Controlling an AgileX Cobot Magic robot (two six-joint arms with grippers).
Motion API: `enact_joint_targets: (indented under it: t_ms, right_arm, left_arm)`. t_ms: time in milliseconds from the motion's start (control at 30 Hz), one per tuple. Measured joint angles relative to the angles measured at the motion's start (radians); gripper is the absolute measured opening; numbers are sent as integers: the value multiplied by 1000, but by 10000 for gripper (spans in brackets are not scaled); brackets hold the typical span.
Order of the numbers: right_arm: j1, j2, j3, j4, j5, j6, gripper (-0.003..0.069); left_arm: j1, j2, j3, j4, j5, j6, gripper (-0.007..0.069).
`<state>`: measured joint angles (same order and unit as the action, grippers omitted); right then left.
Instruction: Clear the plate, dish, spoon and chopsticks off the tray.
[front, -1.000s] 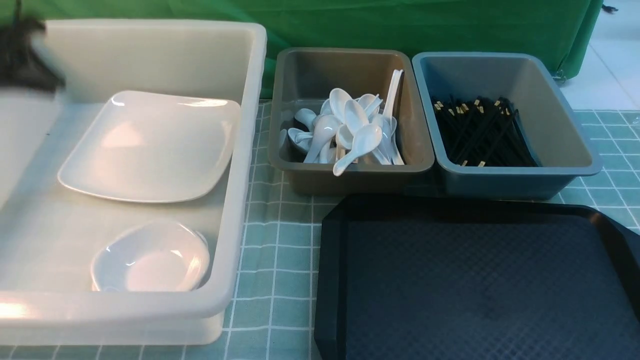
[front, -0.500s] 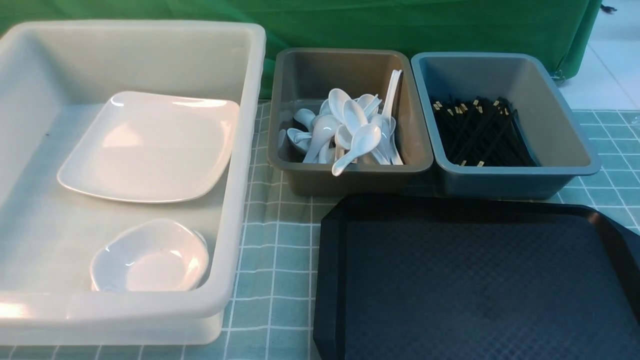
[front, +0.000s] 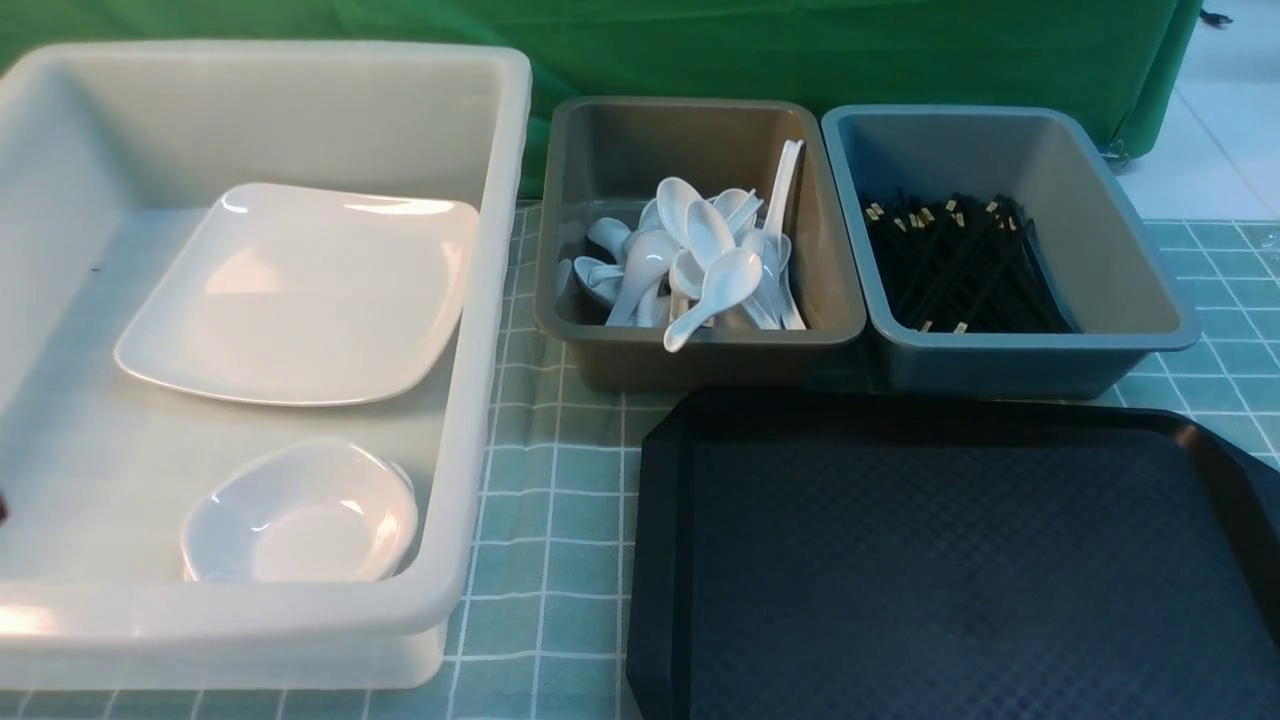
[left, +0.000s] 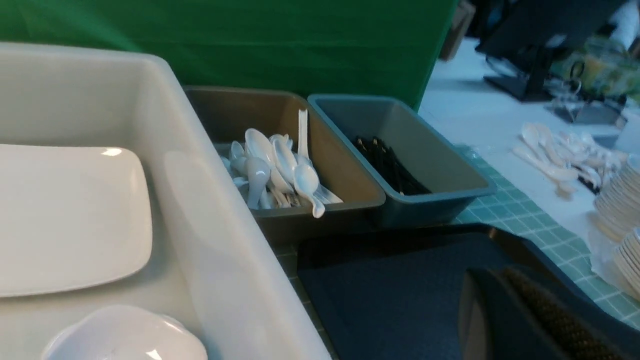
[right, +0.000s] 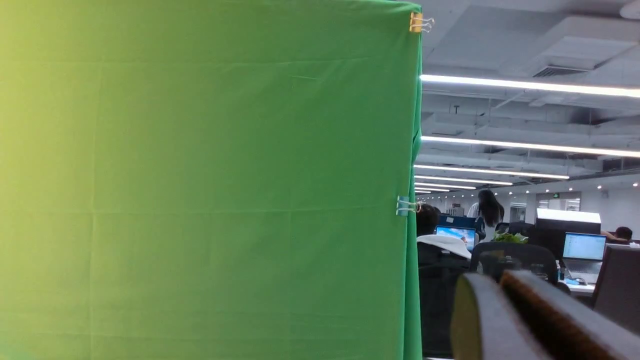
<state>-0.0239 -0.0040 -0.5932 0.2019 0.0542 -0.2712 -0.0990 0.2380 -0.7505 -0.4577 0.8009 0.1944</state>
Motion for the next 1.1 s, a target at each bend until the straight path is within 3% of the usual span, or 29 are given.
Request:
enact_joint_targets:
  t_ms: [200,733,900,1100]
  right_arm:
    - [0,0,0,0,-3,0,137]
    - [0,0,0,0,-3,0,161]
    - [0,0,0,0,-3,0,176]
    - [0,0,0,0,-3,-1,188]
  left_arm:
    - [0,-132,92,28,-50,-12,9]
    - [0,-141,104,83,-93,33,10]
    - [9,-147,221,205,-297,42,11]
    - [109,-212,469,283,-500,42,11]
